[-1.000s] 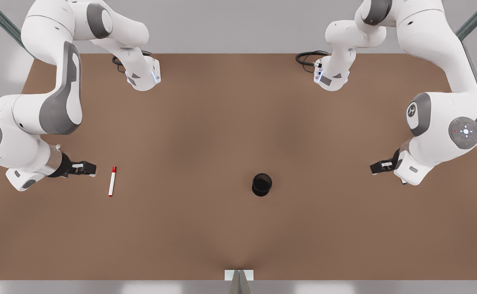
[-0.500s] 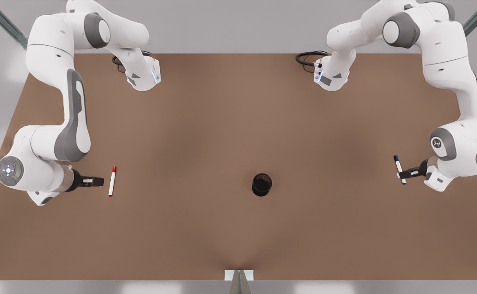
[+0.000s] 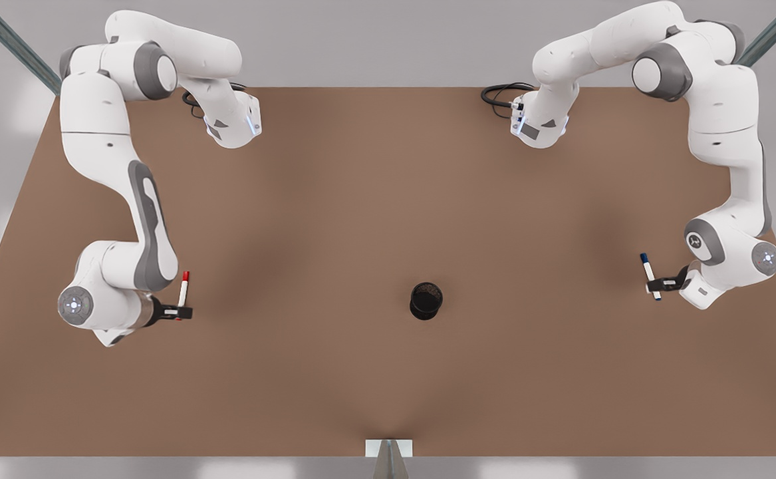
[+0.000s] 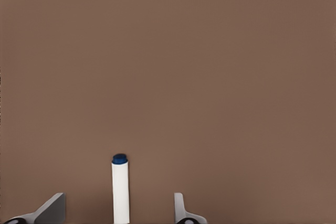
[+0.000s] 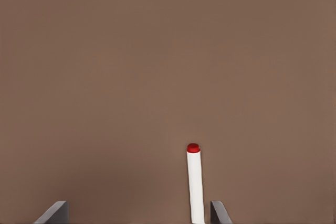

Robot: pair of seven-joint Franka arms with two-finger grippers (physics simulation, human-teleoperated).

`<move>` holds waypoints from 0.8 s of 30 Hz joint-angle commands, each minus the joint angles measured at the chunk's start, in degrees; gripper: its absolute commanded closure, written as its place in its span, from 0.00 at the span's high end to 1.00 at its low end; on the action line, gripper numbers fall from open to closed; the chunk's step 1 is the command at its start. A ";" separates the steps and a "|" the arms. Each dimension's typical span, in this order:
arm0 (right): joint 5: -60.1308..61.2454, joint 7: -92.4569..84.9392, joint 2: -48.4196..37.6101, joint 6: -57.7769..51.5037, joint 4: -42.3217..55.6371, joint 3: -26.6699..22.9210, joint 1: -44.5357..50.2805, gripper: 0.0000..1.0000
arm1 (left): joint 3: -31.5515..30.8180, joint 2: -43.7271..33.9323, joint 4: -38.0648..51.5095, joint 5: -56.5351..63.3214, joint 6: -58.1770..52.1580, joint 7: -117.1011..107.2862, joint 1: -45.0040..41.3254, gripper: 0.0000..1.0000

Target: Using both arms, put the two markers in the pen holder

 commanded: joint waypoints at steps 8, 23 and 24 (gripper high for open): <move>-0.58 -2.16 -3.13 7.16 -9.59 0.19 -1.93 1.00 | 0.00 2.80 0.38 -0.23 5.99 16.42 0.15 0.97; -3.04 -4.44 0.21 12.62 -13.55 0.19 -3.69 0.93 | 0.00 3.51 0.38 -0.23 6.43 16.51 0.68 0.53; -3.12 -4.44 0.38 12.97 -13.55 0.19 -3.52 0.92 | 0.00 3.51 0.38 -0.23 6.43 16.51 0.68 0.53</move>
